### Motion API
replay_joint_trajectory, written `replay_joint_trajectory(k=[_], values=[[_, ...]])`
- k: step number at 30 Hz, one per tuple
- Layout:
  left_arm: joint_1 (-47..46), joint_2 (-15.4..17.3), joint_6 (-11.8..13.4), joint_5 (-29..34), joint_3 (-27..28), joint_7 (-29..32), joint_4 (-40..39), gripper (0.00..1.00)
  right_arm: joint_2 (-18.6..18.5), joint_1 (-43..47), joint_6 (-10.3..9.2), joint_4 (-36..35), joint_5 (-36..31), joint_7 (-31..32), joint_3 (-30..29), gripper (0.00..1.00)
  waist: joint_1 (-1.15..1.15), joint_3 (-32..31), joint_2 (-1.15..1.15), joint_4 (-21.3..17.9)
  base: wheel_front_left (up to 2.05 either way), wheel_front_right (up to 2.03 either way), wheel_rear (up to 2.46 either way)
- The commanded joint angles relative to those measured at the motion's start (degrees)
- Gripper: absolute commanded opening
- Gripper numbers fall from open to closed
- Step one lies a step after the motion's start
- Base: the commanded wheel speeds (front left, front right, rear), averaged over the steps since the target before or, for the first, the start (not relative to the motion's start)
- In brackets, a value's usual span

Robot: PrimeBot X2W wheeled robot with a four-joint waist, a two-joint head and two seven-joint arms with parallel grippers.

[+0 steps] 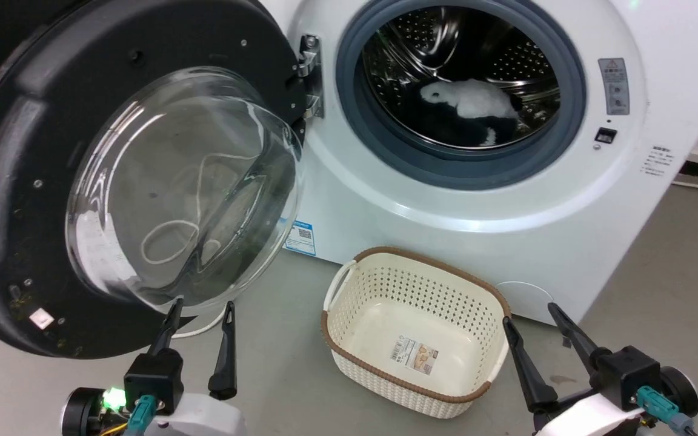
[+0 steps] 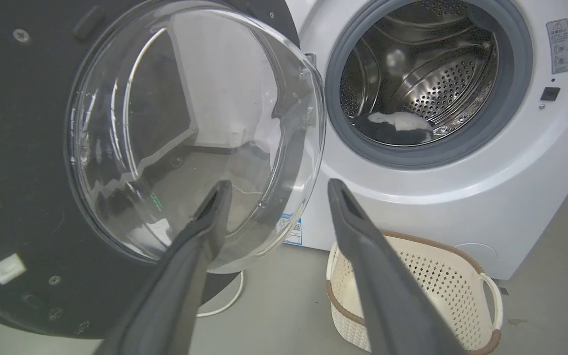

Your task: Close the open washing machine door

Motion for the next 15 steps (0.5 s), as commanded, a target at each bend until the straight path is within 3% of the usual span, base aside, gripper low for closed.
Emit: replay_joint_trajectory(k=[1,15], values=[[0.6,0.3,0.2,-0.3,-0.1,-0.6,-0.4,1.0,-0.3,-0.4,0.02,0.3,0.5,-0.5,0.3,1.0,0.0,-0.1,0.0,0.2,0.0,0.0,0.0],[0.9,0.6,0.5,-0.5,-0.9,-2.5,-0.8,1.0,-0.3,0.4,0.02,0.6,1.1,-2.4,1.6,1.0,0.0,-0.4,0.0,3.8,0.0,0.0,0.0]])
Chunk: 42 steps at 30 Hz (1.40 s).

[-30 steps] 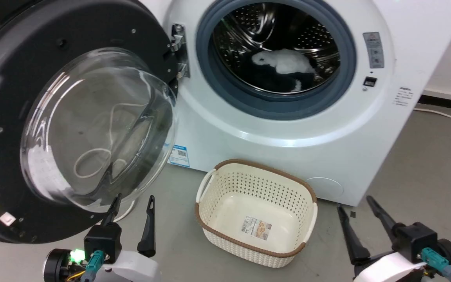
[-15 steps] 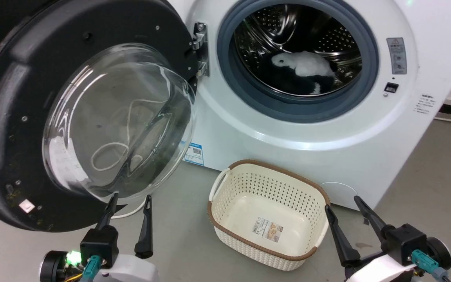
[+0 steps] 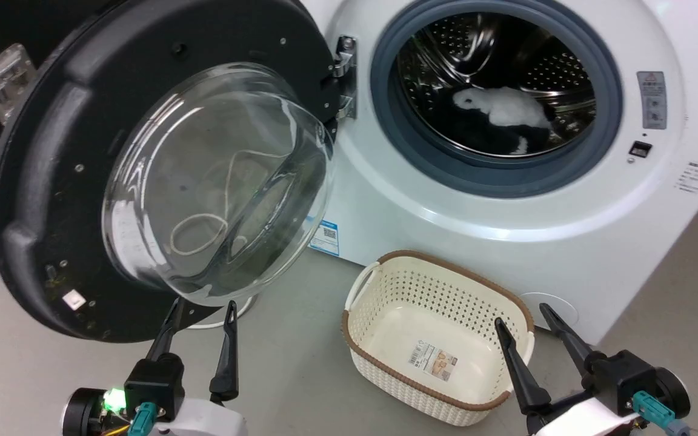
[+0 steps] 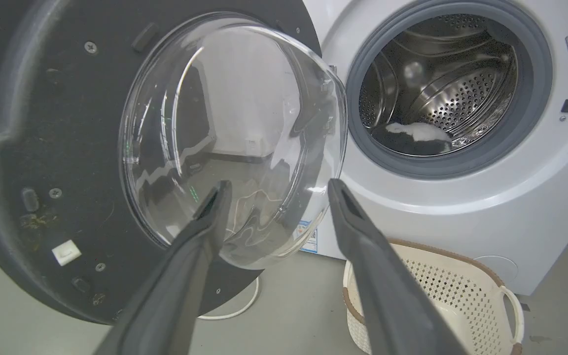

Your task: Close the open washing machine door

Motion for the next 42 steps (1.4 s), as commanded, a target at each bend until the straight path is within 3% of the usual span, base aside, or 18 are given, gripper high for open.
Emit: replay_joint_trajectory(k=[1,16,17,18,23,30,36,42], values=[[0.5,0.2,0.3,-0.5,-0.2,-0.5,-0.4,1.0,-0.2,0.3,0.02,0.2,0.3,-0.5,0.2,1.0,0.0,0.0,0.0,0.3,0.0,0.0,0.0],[0.7,0.5,0.7,-0.5,-0.6,-2.3,-1.0,1.0,-0.1,1.0,0.03,0.7,0.3,-2.3,0.2,1.0,0.0,0.1,0.0,4.0,0.0,0.0,0.0],[0.6,0.6,0.5,-0.5,-0.7,-2.5,-1.1,0.45,0.0,1.1,0.03,0.7,0.3,-2.4,0.1,1.0,0.0,0.1,0.0,4.2,0.0,0.0,0.0],[0.6,0.7,0.4,-0.5,-0.8,-2.6,-1.2,0.0,0.0,1.3,0.03,0.7,0.3,-2.5,0.1,1.0,0.0,0.2,0.0,4.5,0.0,0.0,0.0],[-2.0,1.1,0.4,-4.0,4.6,-3.4,-6.2,0.0,-0.4,0.8,0.03,-0.2,0.0,-3.4,0.5,1.0,0.0,3.0,0.0,4.5,0.0,0.0,0.0],[-9.6,4.0,-2.2,-10.5,15.4,-4.3,-8.7,0.0,-2.1,-0.6,0.04,-0.6,0.3,-4.2,0.9,1.0,0.0,6.7,0.0,3.6,0.0,0.0,0.0],[-20.6,9.5,-3.1,-23.1,27.8,-3.4,0.1,0.0,-3.5,-2.1,0.04,-0.7,1.0,-4.9,1.2,1.0,0.0,9.7,0.0,2.1,0.0,0.0,0.0],[-28.9,16.0,-3.7,-36.4,33.2,10.8,13.2,0.0,-4.3,-3.4,0.04,-0.7,1.9,-5.7,1.7,1.0,0.0,11.8,0.0,0.7,0.0,0.0,0.0]])
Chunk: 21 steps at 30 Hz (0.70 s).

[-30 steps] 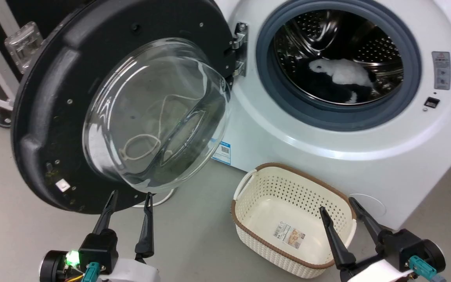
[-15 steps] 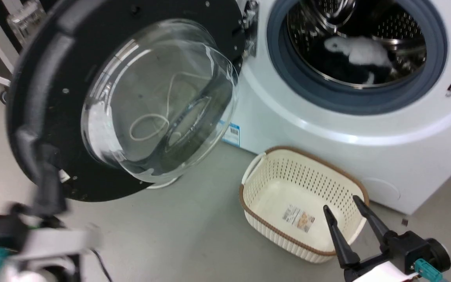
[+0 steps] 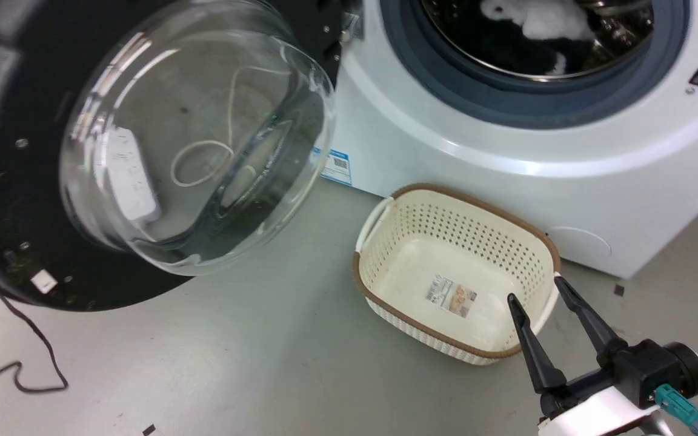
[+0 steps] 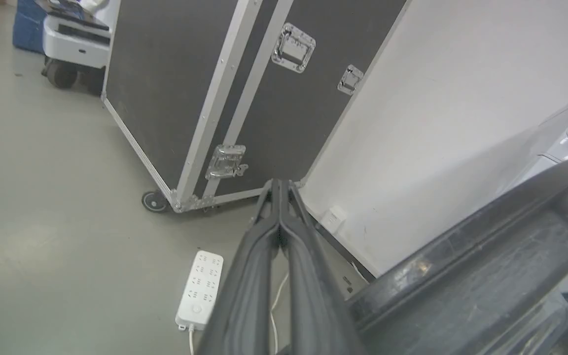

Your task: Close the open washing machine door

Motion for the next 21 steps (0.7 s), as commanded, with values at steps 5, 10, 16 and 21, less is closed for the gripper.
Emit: replay_joint_trajectory(k=[5,10,16,21], values=[[-4.6,2.8,0.0,-10.5,2.6,13.1,8.4,0.0,-0.6,-1.1,0.04,0.1,1.0,-1.0,0.4,1.0,-0.01,1.3,0.0,-1.1,0.0,0.0,0.0],[-6.2,2.7,-0.3,-21.6,5.1,26.0,11.5,0.0,-0.9,-1.3,0.04,0.4,1.5,-1.6,0.6,1.0,-0.01,1.5,0.0,-1.5,0.0,0.0,0.0],[-2.3,0.6,-2.9,-32.6,6.2,39.5,8.1,0.0,-0.4,-1.3,0.05,1.2,1.7,-2.3,0.5,1.0,-0.01,0.4,0.0,-1.6,0.0,0.0,0.0],[4.8,-5.0,-4.1,-37.2,3.1,47.2,1.8,0.0,0.8,-0.6,0.05,1.9,1.4,-2.3,-0.9,1.0,-0.01,-2.5,0.0,-2.1,0.0,0.0,0.0]])
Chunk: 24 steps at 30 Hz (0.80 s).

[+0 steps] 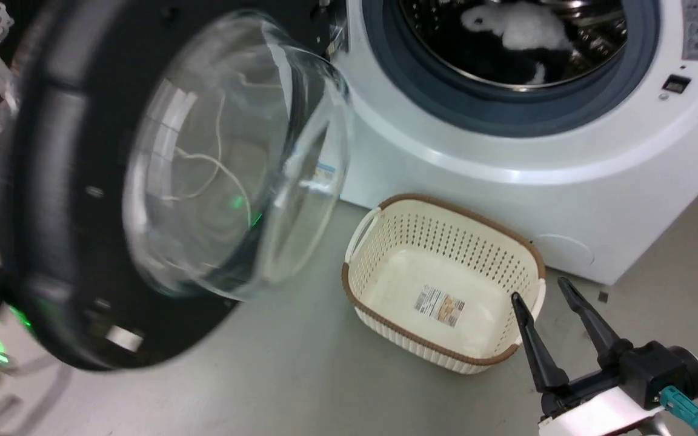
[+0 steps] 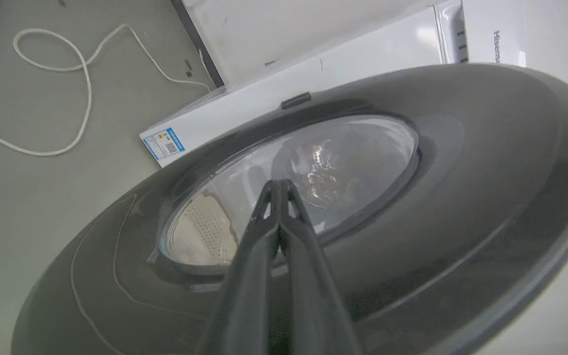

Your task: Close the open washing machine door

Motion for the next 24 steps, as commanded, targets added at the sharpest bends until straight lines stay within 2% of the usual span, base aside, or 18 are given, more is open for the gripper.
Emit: replay_joint_trajectory(k=[1,6,10,13,18,24], values=[[3.2,-2.9,-0.6,-1.2,-1.8,2.3,-1.8,0.0,0.5,0.0,0.05,0.4,0.0,-0.3,-0.5,1.0,0.0,-2.0,0.0,-0.5,0.0,0.0,0.0],[10.6,-9.6,-1.4,-4.7,-5.5,6.4,-9.3,0.0,1.6,0.6,0.05,1.0,-0.2,-0.3,-2.6,1.0,0.0,-4.6,0.0,-2.2,0.0,0.0,0.0],[15.8,-12.9,-1.7,-5.9,-11.0,6.4,-14.2,0.0,2.1,0.5,0.05,0.9,-0.6,-0.3,-4.9,1.0,0.0,-5.0,0.0,-4.2,0.0,0.0,0.0],[18.9,-13.6,-1.8,-8.3,-17.0,1.9,-16.0,0.0,2.1,0.3,0.05,0.8,-1.1,-0.3,-5.9,1.0,0.0,-4.7,0.0,-6.5,0.0,0.0,0.0],[22.5,-13.7,-1.9,-14.7,-30.5,-9.0,-15.2,0.0,2.1,-0.5,0.05,0.8,-1.3,-0.3,-6.1,1.0,0.0,-3.0,0.0,-12.3,0.0,0.0,0.0],[19.0,-13.7,-2.0,-17.8,-42.1,-19.8,-14.5,0.0,2.1,-1.5,0.05,0.9,-1.0,-0.3,-5.8,1.0,0.0,0.6,0.0,-20.9,0.0,0.0,0.0]])
